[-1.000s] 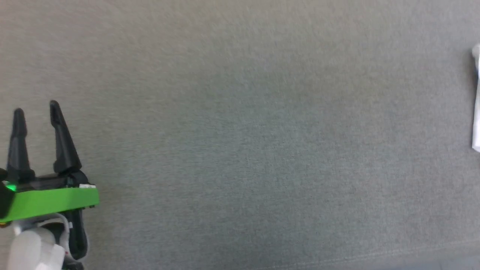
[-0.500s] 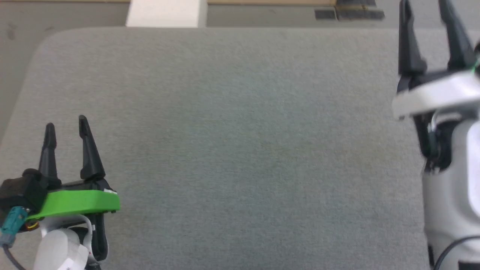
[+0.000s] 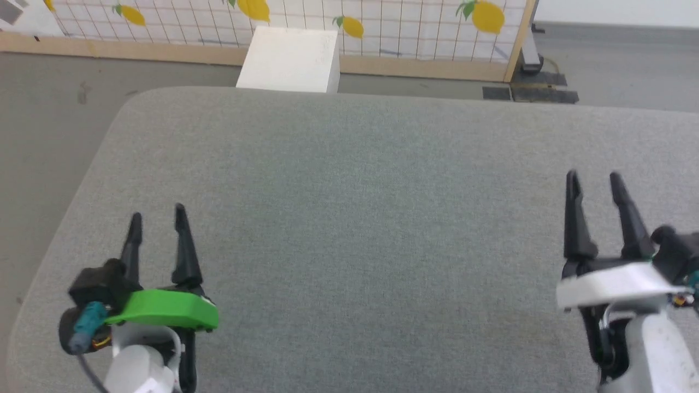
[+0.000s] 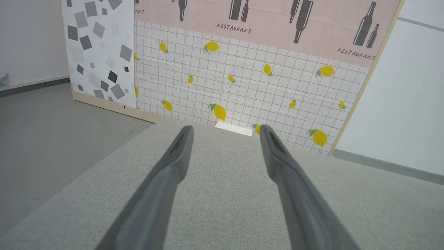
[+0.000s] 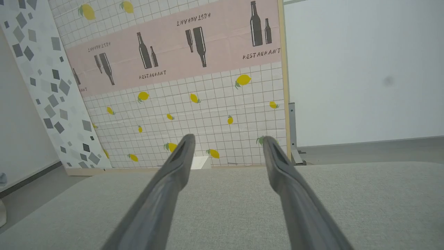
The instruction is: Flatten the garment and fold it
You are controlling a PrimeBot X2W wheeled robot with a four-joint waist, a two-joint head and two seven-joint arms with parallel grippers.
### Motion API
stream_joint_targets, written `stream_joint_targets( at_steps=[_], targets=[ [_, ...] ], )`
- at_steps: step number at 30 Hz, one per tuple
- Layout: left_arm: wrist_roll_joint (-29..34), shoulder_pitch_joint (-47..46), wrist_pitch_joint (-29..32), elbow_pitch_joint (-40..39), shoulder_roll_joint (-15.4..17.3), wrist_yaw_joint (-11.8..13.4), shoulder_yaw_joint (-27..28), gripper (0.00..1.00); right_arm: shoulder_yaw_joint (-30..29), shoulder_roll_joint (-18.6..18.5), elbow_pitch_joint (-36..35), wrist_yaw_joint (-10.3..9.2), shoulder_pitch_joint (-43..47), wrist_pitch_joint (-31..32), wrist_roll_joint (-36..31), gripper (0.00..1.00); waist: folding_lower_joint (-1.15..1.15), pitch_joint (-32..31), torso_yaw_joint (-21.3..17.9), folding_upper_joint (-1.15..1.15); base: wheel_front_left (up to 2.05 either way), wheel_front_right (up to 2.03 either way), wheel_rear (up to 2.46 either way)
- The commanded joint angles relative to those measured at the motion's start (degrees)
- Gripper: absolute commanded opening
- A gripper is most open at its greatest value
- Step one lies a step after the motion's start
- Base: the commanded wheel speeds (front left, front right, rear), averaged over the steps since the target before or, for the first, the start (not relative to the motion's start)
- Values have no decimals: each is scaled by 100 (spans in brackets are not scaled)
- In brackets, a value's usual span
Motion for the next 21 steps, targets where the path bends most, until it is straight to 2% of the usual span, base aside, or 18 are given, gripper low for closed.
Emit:
stream_joint_targets(
  at_steps=[1, 12, 21],
  targets=[
    [114, 33, -31, 80, -9, -29, -66, 100, 56, 14, 23, -8, 137, -54, -66, 100, 1, -74, -5, 0, 0, 0, 0],
    [622, 60, -47, 666, 47, -116, -588, 100, 95, 14, -37, -8, 732, -75, -414, 100, 1, -134, -72, 0, 0, 0, 0],
    [595, 134, -52, 861, -3, -185, -586, 100, 32, 14, 154, -8, 934, -76, -380, 100, 1, -141, -84, 0, 0, 0, 0]
  ],
)
